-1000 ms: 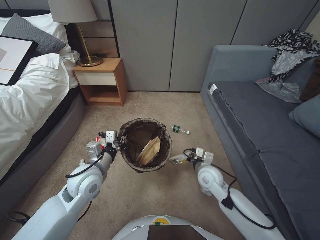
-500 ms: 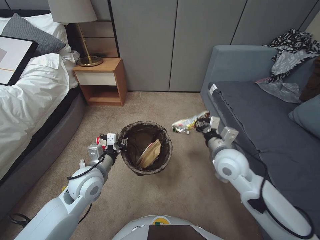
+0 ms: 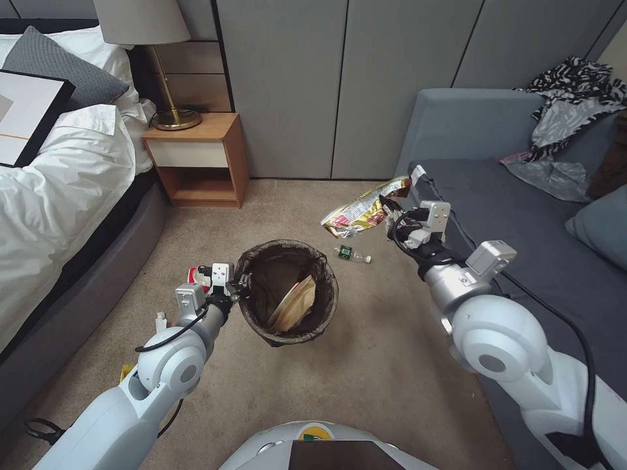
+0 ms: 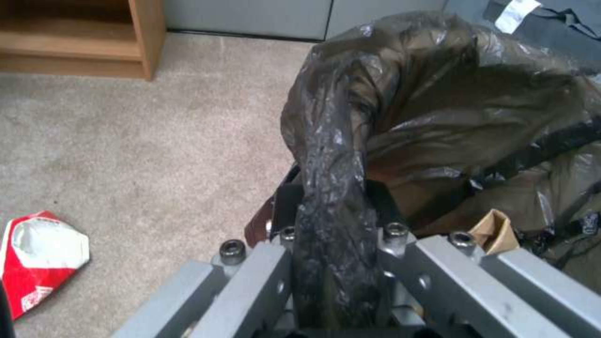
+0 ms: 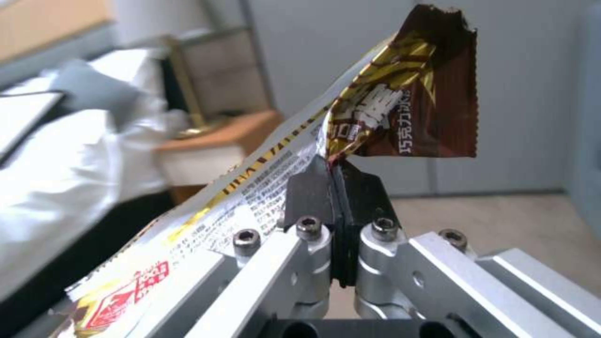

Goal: Pick up the trash bin, then pick up the garbage from the floor and place it into the trash bin.

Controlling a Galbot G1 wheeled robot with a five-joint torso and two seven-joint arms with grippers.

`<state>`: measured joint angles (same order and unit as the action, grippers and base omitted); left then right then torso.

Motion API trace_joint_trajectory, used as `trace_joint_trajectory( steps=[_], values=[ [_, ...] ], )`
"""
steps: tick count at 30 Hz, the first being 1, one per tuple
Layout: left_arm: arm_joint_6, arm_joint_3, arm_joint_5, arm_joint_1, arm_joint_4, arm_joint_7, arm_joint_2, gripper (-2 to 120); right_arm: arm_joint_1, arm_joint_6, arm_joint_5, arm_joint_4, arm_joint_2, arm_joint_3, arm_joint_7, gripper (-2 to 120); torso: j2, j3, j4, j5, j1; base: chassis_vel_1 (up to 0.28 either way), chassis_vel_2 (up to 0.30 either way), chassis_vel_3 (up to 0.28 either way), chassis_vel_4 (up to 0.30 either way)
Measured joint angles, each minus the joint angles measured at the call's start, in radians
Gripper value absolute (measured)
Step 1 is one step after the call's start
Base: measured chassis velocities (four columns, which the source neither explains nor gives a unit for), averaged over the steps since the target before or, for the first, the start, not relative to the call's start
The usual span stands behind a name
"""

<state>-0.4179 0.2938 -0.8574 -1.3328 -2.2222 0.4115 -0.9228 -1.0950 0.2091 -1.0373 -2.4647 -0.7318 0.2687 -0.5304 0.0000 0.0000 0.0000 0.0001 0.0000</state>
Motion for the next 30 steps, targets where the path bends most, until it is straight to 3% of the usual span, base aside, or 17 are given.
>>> trace_joint_trajectory(
  steps=[9,14,20,22,30],
  values=[
    [-0.003,-0.003,-0.001,0.013,0.002,0.001,0.001,5,0.014,-0.051,0.013,-0.042,0.113,-0.065,0.15,0,0.0,0.0,0.0001,0.0,0.0,0.0,0.0,0.0,0.0],
    [-0.004,-0.005,-0.001,0.016,0.003,0.001,0.0,5,0.025,-0.055,0.022,-0.042,0.146,-0.11,0.171,0,0.0,0.0,0.0,0.0,0.0,0.0,0.0,0.0,0.0],
    [-0.005,-0.006,-0.001,0.021,0.003,0.001,-0.001,5,0.077,-0.056,0.041,-0.04,0.192,-0.216,0.194,0,0.0,0.0,0.0,0.0,0.0,0.0,0.0,0.0,0.0],
    [-0.006,-0.006,-0.002,0.021,0.001,0.001,-0.001,5,0.125,-0.055,0.055,-0.027,0.206,-0.307,0.196,0,0.0,0.0,0.0001,-0.0001,0.0,0.0,0.0,0.0,0.0],
    [-0.006,-0.003,-0.003,0.017,-0.014,0.0,0.001,5,0.216,-0.051,0.076,0.035,0.197,-0.463,0.191,0,0.0,0.0,0.0001,0.0,0.0,0.0,0.0,0.0,0.0]
  ],
)
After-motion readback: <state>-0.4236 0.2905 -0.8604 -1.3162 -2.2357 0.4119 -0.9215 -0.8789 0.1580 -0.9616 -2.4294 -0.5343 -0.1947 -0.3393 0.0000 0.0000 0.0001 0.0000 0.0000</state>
